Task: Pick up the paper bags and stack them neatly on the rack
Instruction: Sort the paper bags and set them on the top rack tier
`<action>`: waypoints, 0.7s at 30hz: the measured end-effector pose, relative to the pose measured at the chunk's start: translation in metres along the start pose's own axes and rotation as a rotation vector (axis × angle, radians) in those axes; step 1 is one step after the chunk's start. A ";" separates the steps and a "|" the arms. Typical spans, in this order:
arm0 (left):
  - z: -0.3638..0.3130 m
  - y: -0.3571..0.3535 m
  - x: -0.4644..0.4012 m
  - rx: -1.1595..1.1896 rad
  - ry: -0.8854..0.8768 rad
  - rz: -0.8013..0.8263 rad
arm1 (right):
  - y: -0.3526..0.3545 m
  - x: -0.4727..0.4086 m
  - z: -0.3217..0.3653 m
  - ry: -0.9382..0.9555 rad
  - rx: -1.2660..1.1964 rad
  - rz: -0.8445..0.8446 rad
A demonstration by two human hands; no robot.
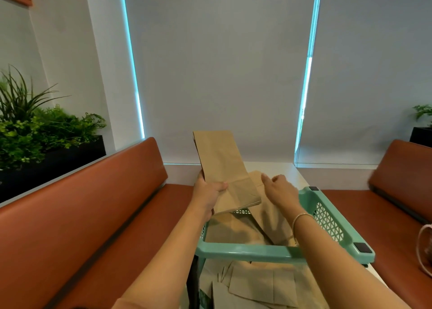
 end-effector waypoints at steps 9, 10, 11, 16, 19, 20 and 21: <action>0.000 0.002 0.004 0.016 0.033 -0.008 | 0.001 -0.011 -0.037 -0.186 0.271 0.080; 0.000 0.003 0.005 0.017 0.039 -0.006 | 0.002 -0.011 -0.036 -0.174 0.239 0.063; 0.000 0.003 0.005 0.021 0.046 -0.005 | 0.003 -0.012 -0.035 -0.156 0.203 0.050; 0.001 0.002 0.005 0.029 0.065 0.004 | 0.024 -0.009 -0.011 -0.029 -0.012 0.019; 0.001 0.001 0.005 0.030 0.075 0.014 | 0.055 0.002 0.013 0.002 -0.393 -0.188; 0.000 0.001 0.005 0.027 0.079 0.022 | 0.063 0.006 0.021 0.025 -0.580 -0.209; 0.000 0.001 0.006 0.025 0.081 0.030 | 0.067 0.009 0.028 0.057 -0.749 -0.205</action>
Point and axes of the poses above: each hand's wrist, its own x-axis away from the middle knuckle, its own y-axis out of the back of the hand, z = x × y, the point moved 4 cm from there along -x, towards the middle knuckle, and after that the axes turned 3 degrees about -z, right-handed, at the moved point
